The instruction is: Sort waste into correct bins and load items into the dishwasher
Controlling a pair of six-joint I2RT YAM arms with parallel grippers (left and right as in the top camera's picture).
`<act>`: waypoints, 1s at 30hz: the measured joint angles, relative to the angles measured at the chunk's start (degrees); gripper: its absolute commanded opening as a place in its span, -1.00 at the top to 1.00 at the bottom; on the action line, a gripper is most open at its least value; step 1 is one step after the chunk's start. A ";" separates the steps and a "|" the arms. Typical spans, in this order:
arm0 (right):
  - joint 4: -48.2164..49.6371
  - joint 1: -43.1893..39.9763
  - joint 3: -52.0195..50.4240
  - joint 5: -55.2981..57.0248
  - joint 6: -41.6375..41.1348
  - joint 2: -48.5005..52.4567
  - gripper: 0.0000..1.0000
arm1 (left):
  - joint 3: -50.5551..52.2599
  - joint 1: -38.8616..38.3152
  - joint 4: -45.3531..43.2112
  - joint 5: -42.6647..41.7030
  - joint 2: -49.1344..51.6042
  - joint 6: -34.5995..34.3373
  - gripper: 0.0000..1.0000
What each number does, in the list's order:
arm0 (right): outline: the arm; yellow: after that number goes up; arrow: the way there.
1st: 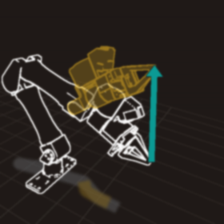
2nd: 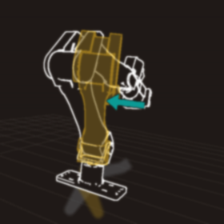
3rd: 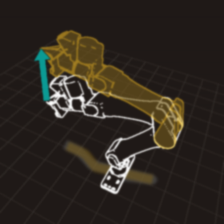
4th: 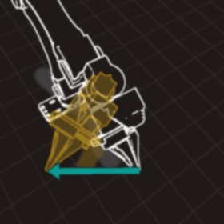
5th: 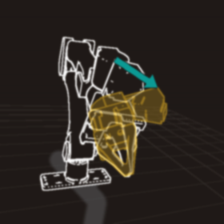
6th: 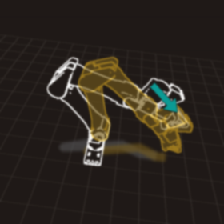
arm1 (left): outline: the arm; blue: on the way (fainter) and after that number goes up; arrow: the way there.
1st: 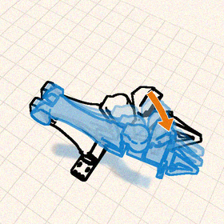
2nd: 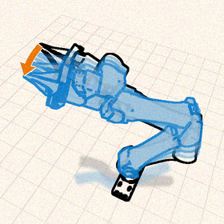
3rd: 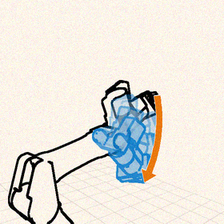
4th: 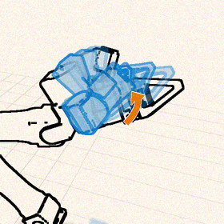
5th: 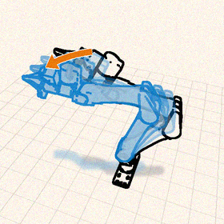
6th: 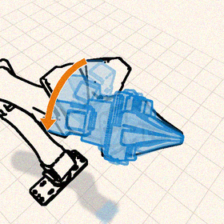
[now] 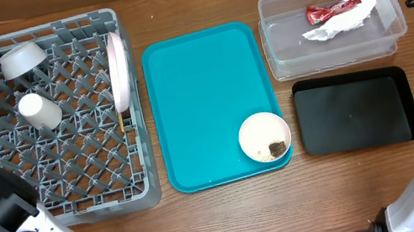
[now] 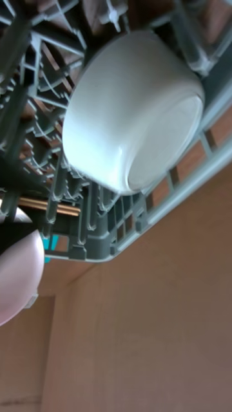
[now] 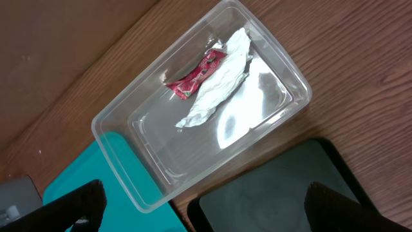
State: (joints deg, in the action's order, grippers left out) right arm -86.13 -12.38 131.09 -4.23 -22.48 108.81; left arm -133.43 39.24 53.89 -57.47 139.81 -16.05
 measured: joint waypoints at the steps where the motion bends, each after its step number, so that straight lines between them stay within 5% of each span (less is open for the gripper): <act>1: -0.02 0.00 0.00 0.00 -0.02 0.00 -1.00 | 0.00 -0.61 -0.28 2.08 -1.66 0.00 0.92; 4: -0.02 0.00 0.00 0.00 -0.02 0.00 -1.00 | 0.00 -4.15 -0.72 12.55 -5.42 0.20 0.92; 9: 0.02 0.00 0.00 0.00 0.00 0.00 -1.00 | 0.02 -15.26 -1.77 45.24 -6.51 1.92 0.92; 13: 0.00 0.00 0.00 0.00 0.00 0.00 -1.00 | 0.04 -20.02 -5.46 59.56 -6.49 5.38 0.92; 21: 0.00 0.00 0.00 -0.02 -0.02 0.00 -1.00 | 0.02 -19.41 -9.79 69.92 -4.87 6.75 0.92; 30: 0.00 0.00 0.00 0.00 -0.04 0.00 -1.00 | 0.02 -19.10 -9.77 67.76 0.26 7.69 0.92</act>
State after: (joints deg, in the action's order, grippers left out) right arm -86.13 -12.38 131.09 -4.23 -22.52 108.81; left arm -133.40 20.14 44.12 10.28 140.07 -8.36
